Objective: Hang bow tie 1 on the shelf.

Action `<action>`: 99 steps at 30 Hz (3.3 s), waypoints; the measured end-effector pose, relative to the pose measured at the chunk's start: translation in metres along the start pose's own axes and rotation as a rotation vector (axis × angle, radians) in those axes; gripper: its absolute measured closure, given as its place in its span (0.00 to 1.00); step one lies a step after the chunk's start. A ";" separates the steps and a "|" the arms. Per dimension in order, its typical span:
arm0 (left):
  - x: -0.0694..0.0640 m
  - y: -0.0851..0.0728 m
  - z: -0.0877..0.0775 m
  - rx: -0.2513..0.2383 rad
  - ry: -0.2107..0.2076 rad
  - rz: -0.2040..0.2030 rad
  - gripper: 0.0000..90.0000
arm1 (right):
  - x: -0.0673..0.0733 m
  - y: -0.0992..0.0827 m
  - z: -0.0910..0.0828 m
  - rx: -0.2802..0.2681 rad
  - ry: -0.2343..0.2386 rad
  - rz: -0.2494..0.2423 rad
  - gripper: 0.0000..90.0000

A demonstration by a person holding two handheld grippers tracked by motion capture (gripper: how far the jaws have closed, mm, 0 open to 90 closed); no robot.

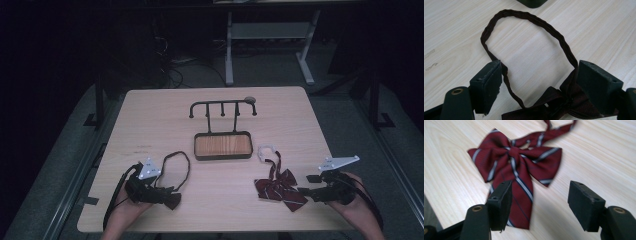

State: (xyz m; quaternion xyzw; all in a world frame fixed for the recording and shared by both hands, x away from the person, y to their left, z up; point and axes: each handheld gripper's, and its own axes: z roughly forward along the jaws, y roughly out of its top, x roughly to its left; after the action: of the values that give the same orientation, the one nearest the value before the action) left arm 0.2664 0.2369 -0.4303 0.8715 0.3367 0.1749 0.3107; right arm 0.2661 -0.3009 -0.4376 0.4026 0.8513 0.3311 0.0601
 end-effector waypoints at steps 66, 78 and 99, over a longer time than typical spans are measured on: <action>0.012 -0.003 -0.015 -0.032 0.032 -0.022 0.23 | -0.022 0.145 0.053 0.245 -0.002 -0.046 0.56; 0.014 -0.002 -0.013 -0.029 0.026 -0.024 0.23 | -0.043 0.151 0.083 0.315 -0.060 0.011 0.61; 0.016 -0.003 -0.013 -0.035 0.023 -0.034 0.23 | -0.042 0.150 0.114 0.428 -0.143 -0.028 0.80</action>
State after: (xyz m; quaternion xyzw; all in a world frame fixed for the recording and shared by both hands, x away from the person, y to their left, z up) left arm 0.2700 0.2549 -0.4209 0.8581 0.3519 0.1854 0.3247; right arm 0.4327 -0.2044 -0.4408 0.4168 0.9012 0.1127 0.0382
